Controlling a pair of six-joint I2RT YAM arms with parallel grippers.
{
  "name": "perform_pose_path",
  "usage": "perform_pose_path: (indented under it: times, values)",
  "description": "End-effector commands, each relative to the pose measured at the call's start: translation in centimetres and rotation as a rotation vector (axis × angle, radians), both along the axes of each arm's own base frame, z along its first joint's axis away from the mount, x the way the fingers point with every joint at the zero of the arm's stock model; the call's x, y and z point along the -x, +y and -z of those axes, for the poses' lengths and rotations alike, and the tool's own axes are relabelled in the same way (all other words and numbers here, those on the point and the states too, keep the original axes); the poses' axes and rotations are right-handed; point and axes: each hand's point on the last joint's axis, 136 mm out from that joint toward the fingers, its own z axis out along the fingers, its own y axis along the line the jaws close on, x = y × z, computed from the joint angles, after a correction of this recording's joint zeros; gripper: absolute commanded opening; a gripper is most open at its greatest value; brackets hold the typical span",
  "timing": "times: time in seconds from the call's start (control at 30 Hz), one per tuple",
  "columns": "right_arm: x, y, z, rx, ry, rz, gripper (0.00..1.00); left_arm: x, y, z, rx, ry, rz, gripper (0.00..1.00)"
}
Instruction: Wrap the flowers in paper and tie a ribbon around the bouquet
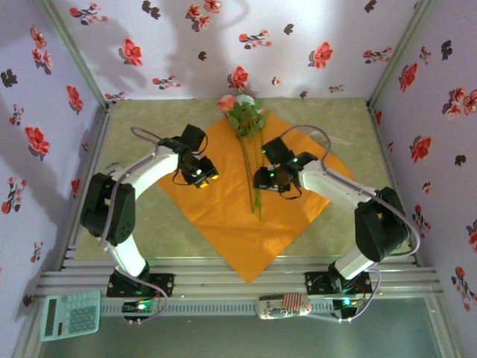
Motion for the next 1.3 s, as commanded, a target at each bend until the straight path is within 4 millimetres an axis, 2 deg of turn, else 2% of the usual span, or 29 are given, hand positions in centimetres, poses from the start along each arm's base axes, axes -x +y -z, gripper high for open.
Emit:
perform_pose_path:
  times: [0.0,0.13,0.23,0.33,0.47,0.63,0.77,0.9,1.17,1.27]
  values:
    - [4.4,3.2,0.8,0.033,-0.039,-0.283,0.51,3.1,0.6,2.5,0.016,0.130,0.008,0.24]
    - [7.8,6.4,2.3,0.104,-0.063,-0.548,0.58,3.2,0.7,5.2,0.041,0.176,-0.008,0.10]
    - [10.3,7.4,4.1,0.205,-0.052,-0.715,0.62,2.5,1.6,7.0,0.025,0.186,-0.020,0.00]
    - [12.3,7.7,5.3,0.292,-0.051,-0.821,0.63,2.6,2.0,8.6,0.004,0.207,-0.014,0.00]
    - [13.8,7.9,6.3,0.312,-0.016,-0.869,0.63,3.2,2.4,9.8,-0.011,0.231,-0.010,0.00]
    - [13.6,7.9,8.0,0.369,0.019,-0.868,0.62,3.2,2.4,10.1,-0.016,0.234,-0.010,0.00]
    - [13.2,7.2,10.1,0.453,0.060,-0.843,0.52,3.1,2.4,10.0,-0.017,0.235,-0.009,0.00]
    - [13.0,6.3,11.3,0.502,0.080,-0.819,0.43,3.0,2.3,9.9,-0.016,0.232,-0.006,0.00]
    - [12.8,6.6,11.0,0.489,0.079,-0.810,0.14,2.4,2.1,9.2,-0.012,0.215,0.002,0.00]
    - [12.7,7.2,10.2,0.437,0.096,-0.801,0.11,2.1,2.0,8.7,-0.013,0.204,0.005,0.00]
